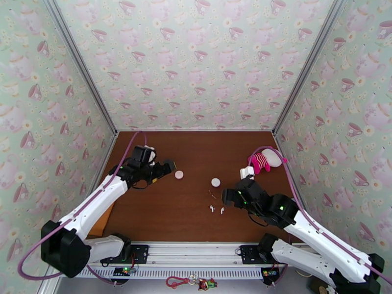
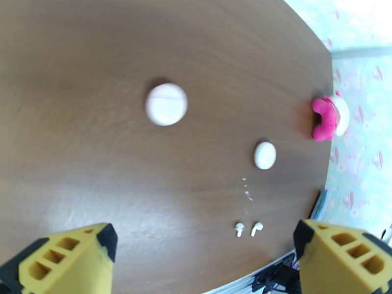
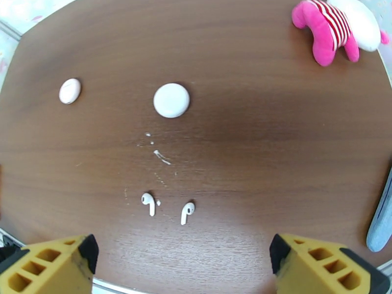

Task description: Insert the wireless bluetooth earbuds into the charging case

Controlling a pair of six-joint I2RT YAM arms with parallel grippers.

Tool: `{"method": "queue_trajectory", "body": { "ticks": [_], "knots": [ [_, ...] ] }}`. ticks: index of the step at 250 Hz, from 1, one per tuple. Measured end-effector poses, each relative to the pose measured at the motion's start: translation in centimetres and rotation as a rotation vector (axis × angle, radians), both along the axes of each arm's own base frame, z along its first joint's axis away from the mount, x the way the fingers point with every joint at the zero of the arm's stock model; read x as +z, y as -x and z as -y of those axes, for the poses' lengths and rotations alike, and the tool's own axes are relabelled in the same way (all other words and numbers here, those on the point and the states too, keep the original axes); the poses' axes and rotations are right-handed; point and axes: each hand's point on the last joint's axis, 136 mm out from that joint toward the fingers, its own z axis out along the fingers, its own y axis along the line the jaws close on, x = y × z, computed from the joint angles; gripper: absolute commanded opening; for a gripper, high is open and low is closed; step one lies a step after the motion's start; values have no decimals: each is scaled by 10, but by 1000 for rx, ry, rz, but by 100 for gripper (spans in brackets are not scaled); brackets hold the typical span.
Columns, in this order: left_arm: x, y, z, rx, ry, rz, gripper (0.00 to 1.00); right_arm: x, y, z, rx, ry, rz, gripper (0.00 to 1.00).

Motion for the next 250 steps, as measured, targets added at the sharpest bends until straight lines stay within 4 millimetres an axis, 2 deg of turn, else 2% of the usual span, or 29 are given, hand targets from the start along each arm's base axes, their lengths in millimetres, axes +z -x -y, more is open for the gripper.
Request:
{"method": "queue_trajectory", "body": {
  "ticks": [21, 45, 87, 132, 166, 250],
  "knots": [
    [-4, 10, 2, 11, -33, 7, 100, -10, -11, -3, -11, 3, -50, 99],
    [1, 14, 7, 4, -49, 33, 100, -24, -22, -8, -6, 25, -110, 99],
    [0, 15, 0, 26, -80, 41, 100, -37, -53, -21, 13, 106, -176, 99],
    [-15, 29, -7, 27, -102, 27, 100, -62, -86, -29, 20, 165, -254, 99],
    [-20, 38, -13, 27, -114, 15, 100, -86, -103, -35, 45, 183, -320, 99],
    [-13, 46, -19, 35, -111, 46, 100, -130, -140, -60, 128, 255, -393, 99]
  ]
}}
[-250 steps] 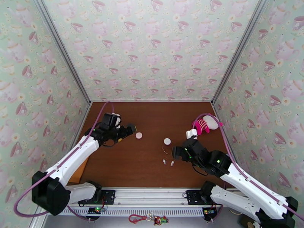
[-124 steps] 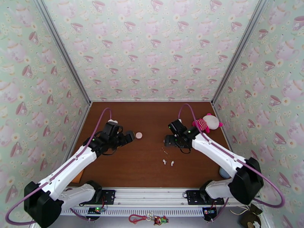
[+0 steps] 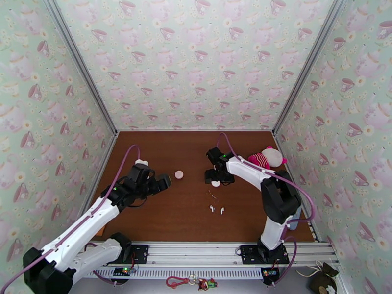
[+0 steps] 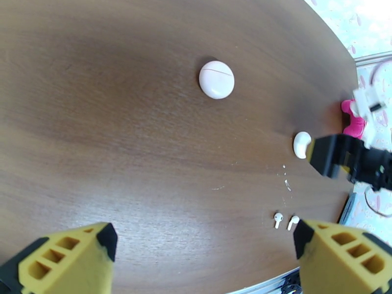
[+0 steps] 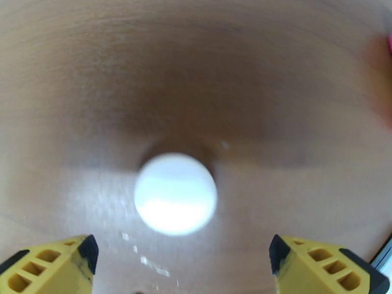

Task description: Insert the wireless bluetooth earbuds into the charging case

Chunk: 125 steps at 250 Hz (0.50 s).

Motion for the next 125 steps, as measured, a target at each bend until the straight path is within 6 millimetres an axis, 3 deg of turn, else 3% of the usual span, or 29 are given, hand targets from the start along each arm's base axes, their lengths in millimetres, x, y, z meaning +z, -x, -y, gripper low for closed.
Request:
{"method": "queue_trajectory", "body": {
  "ticks": [43, 106, 125],
  "knots": [
    [-7, 6, -2, -2, -10, -16, 100, -17, -2, -1, 40, 31, -36, 97],
    [-6, 7, -2, -5, -9, -13, 100, -30, 0, -3, 94, 47, -79, 85],
    [-6, 7, -2, -5, -9, -13, 100, -32, 1, -4, 99, 43, -88, 78]
  ]
}}
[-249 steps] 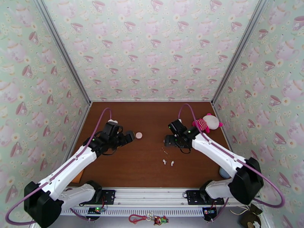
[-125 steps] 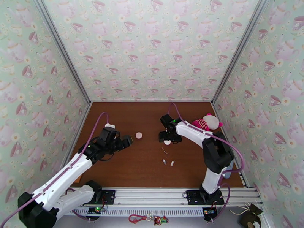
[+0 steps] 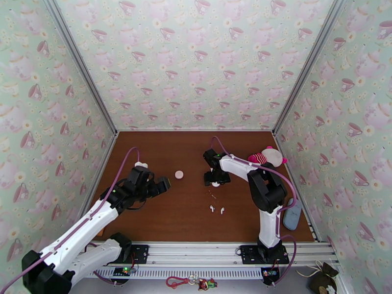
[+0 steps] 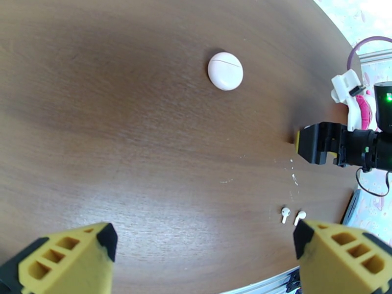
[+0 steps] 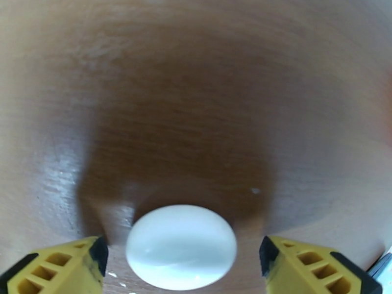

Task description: Insert the wireless bluetooth earbuds into the charging case

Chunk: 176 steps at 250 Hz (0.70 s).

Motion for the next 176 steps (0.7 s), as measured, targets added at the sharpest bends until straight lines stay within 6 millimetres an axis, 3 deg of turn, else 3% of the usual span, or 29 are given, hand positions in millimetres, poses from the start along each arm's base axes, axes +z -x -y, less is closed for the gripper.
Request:
{"method": "queue_trajectory", "body": {
  "ticks": [59, 123, 176],
  "knots": [
    [0, 0, 0, 0, -1, -1, 100, -1, 5, -5, 5, -11, -15, 75],
    [-5, -1, 1, -1, -9, -18, 100, 3, 19, -26, 16, -10, -19, 72],
    [-10, -1, 3, -6, -15, -33, 100, 6, 15, -20, -23, 5, -15, 70]
  ]
}}
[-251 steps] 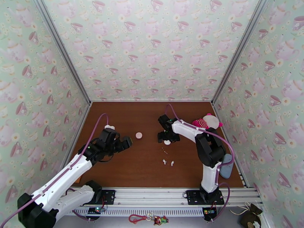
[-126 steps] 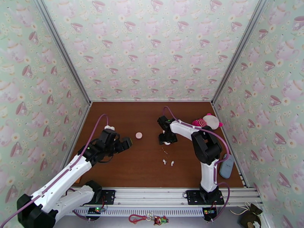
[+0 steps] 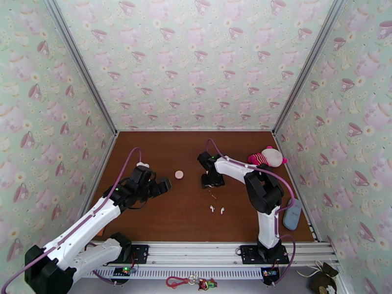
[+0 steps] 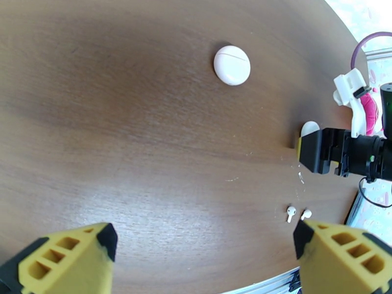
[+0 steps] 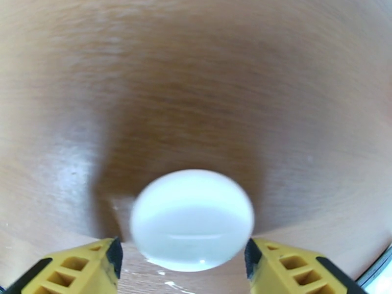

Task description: Insert the wireless bluetooth earbuds into the charging case

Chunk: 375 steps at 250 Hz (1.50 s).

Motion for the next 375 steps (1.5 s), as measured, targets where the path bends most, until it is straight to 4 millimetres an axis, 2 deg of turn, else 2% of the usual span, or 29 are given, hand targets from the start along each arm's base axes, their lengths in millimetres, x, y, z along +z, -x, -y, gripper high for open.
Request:
{"method": "queue_trajectory", "body": {
  "ticks": [40, 144, 177, 223, 299, 334, 375],
  "knots": [
    [-1, -1, 1, -2, 0, -3, 100, 1, -9, 0, -37, -5, 8, 69],
    [-8, -1, 4, -10, -7, -30, 100, -3, -12, -7, -85, -26, -8, 64],
    [-10, -1, 7, -19, -4, -38, 100, -7, -12, -6, -105, -26, -16, 59],
    [-10, 0, 10, -31, 0, -37, 100, -8, -12, -8, -122, -37, -22, 59],
    [-9, -1, 16, -47, 9, -27, 100, -8, -11, -9, -139, -44, -25, 51],
    [-10, 1, 25, -75, 20, -20, 100, -8, -12, -9, -158, -53, -21, 44],
    [-11, 2, 33, -101, 36, -10, 100, -7, -12, -9, -180, -69, -9, 41]
  ]
}}
